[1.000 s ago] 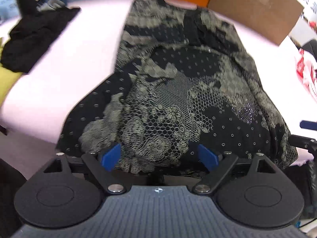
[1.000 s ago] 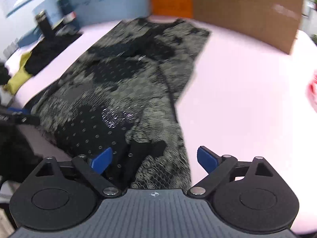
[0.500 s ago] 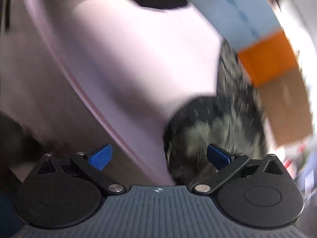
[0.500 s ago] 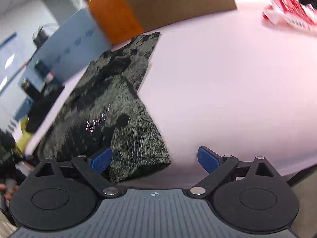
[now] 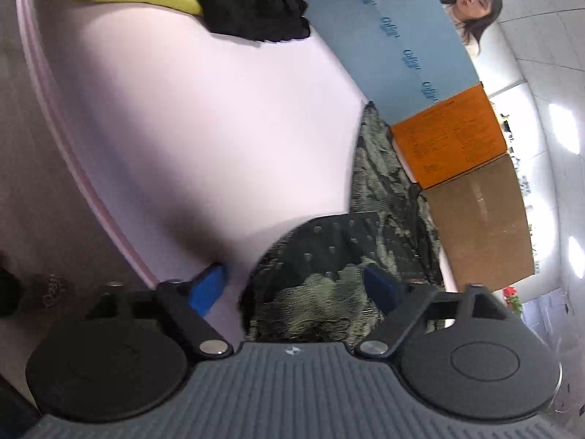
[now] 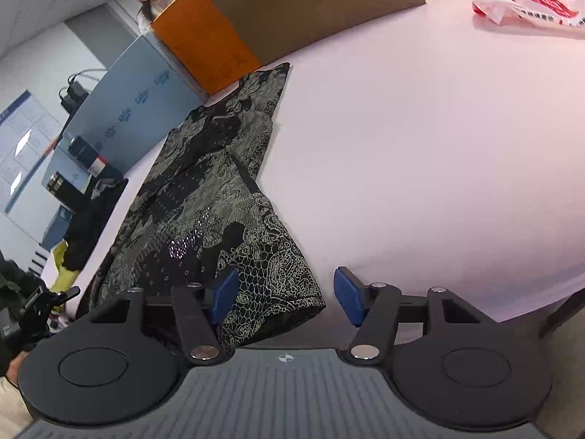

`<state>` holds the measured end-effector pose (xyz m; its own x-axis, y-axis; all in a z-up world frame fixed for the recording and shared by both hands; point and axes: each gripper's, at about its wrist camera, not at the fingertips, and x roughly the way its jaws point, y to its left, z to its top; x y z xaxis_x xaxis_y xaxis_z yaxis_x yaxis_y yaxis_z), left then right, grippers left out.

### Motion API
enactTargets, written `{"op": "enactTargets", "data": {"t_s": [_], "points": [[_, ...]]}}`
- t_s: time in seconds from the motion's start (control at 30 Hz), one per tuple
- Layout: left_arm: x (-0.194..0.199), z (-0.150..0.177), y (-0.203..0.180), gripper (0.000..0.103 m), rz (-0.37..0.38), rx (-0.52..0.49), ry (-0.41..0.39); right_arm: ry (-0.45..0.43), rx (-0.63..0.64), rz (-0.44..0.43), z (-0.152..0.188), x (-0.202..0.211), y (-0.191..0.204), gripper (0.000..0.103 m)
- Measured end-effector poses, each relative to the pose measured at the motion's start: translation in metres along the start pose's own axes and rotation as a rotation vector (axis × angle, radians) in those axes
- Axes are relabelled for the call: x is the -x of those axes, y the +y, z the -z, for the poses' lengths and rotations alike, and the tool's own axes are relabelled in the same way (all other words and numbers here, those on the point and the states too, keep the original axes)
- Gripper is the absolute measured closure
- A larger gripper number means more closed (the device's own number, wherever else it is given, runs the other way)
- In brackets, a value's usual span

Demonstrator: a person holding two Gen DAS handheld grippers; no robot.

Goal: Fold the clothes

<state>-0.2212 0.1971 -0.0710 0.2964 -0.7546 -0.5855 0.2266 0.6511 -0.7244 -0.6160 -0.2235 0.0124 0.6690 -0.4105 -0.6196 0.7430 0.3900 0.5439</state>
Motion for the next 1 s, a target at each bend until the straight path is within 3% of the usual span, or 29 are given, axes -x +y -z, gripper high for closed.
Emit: {"op": "enactTargets", "data": {"t_s": [0.03,0.07,0.13,0.2,0.23,0.27,0.37,0.5,0.63,0.67,0.77,0.87,1.0], "points": [[0.002,0.0,0.004,0.074,-0.022,0.005,0.003,0.005,0.007,-0.003,0.0,-0.001,0.0,0.054],[0.004,-0.001,0.01,0.077,-0.031,0.011,0.007,0.009,0.014,-0.005,0.001,-0.002,0.001,0.061],[0.008,-0.001,0.017,0.092,-0.016,0.032,0.016,0.018,0.028,0.004,0.002,-0.005,0.002,0.066],[0.008,0.001,0.01,0.1,-0.012,-0.015,0.037,0.037,0.03,0.01,0.001,-0.007,0.002,0.077],[0.008,0.001,0.005,0.1,-0.007,-0.036,0.047,0.05,0.026,0.011,0.001,-0.008,0.002,0.096],[0.007,0.003,0.001,0.1,0.002,-0.047,0.054,0.061,0.022,0.013,0.001,-0.009,0.002,0.1],[0.008,0.005,-0.006,0.101,0.028,-0.035,0.038,0.057,0.016,0.006,0.003,-0.002,0.005,0.1],[0.016,-0.004,-0.021,0.101,0.009,-0.059,0.012,0.04,0.115,0.018,-0.009,0.018,0.033,0.1],[0.039,-0.011,-0.086,0.101,0.011,-0.325,0.022,0.025,0.22,0.028,-0.021,0.038,0.063,0.1],[0.042,-0.011,-0.107,0.101,0.029,-0.393,0.039,0.031,0.296,0.013,-0.024,0.036,0.081,0.1],[0.038,-0.003,-0.163,0.101,0.112,-0.578,0.149,0.071,0.509,-0.053,-0.038,0.03,0.138,0.1],[0.011,0.025,-0.196,0.101,0.181,-0.733,0.356,0.173,0.689,-0.151,-0.035,0.007,0.184,0.1],[-0.041,0.074,-0.195,0.101,0.149,-0.906,0.657,0.384,0.915,-0.237,0.001,-0.041,0.215,0.1]]}}
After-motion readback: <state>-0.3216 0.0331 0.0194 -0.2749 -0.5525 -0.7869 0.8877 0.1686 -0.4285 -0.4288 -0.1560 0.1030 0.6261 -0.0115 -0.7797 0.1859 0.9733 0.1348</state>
